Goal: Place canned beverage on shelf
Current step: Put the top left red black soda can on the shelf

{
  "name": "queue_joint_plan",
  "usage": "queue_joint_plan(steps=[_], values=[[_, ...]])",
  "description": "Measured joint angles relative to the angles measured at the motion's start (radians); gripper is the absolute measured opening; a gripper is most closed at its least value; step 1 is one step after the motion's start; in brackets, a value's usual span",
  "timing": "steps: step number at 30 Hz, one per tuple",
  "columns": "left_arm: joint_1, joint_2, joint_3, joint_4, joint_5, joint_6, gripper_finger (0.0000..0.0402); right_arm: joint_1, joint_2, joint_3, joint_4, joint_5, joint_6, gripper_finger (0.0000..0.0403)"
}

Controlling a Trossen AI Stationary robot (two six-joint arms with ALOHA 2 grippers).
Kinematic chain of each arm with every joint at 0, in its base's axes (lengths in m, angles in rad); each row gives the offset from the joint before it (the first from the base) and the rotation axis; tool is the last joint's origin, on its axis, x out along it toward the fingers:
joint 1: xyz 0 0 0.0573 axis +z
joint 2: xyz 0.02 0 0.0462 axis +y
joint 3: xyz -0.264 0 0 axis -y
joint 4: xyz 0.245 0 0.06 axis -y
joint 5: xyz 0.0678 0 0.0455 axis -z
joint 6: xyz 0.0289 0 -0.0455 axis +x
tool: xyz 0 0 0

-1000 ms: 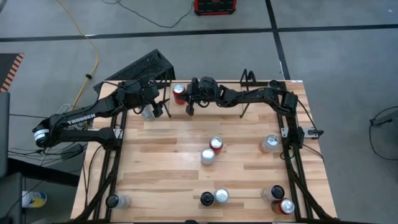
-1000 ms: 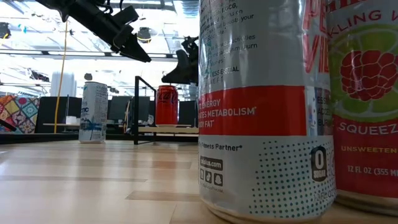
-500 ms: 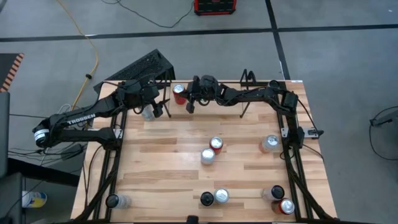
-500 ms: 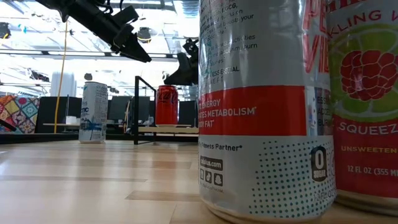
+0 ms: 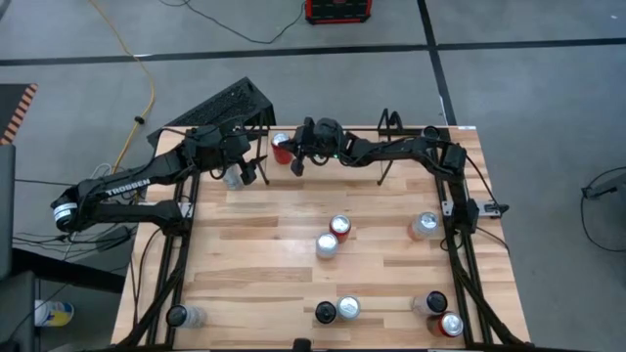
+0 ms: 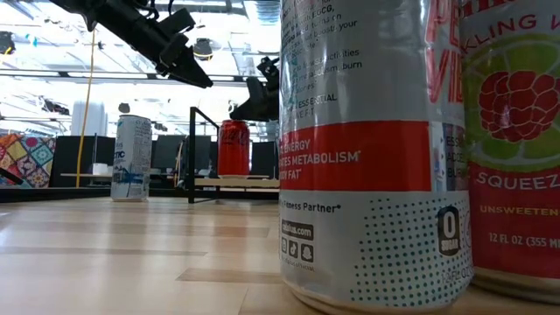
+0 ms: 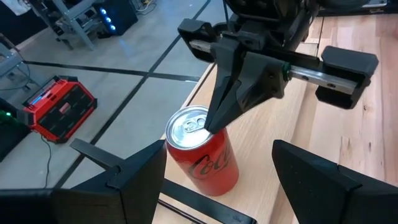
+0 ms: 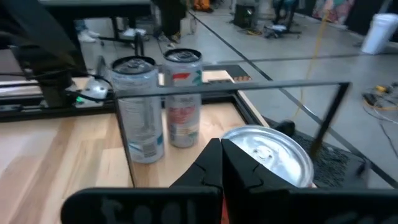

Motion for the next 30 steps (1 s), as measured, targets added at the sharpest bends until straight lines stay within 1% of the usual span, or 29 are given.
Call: queue_joint_plan(steps=[2, 6, 13, 16, 19, 25, 30], values=[[0.000, 0.000, 0.000, -0.002, 0.000, 0.000, 0.0278, 0.010, 0.000, 0.000, -0.002, -0.020, -0.006, 0.0021], [0.000, 0.000, 0.000, -0.001, 0.000, 0.010, 0.0278, 0.037, 0.003, -0.002, 0.004, -0.018, -0.032, 0.0021], [0.000, 0.000, 0.000, -0.006, 0.000, 0.019, 0.0278, 0.066, 0.003, -0.002, 0.018, 0.052, -0.085, 0.0021], [0.000, 0.000, 0.000, -0.008, 0.000, 0.020, 0.0278, 0.067, 0.003, -0.002, -0.010, 0.016, -0.084, 0.0021], [0.000, 0.000, 0.000, -0.009, 0.000, 0.027, 0.0278, 0.066, 0.003, -0.002, -0.073, -0.027, -0.084, 0.0021], [0.000, 0.000, 0.000, -0.009, 0.000, 0.028, 0.0278, 0.044, 0.003, -0.002, -0.145, -0.027, -0.085, 0.0021], [0.000, 0.000, 0.000, -0.009, 0.000, 0.028, 0.0278, 0.016, 0.003, -0.002, -0.145, -0.026, -0.084, 0.0021]])
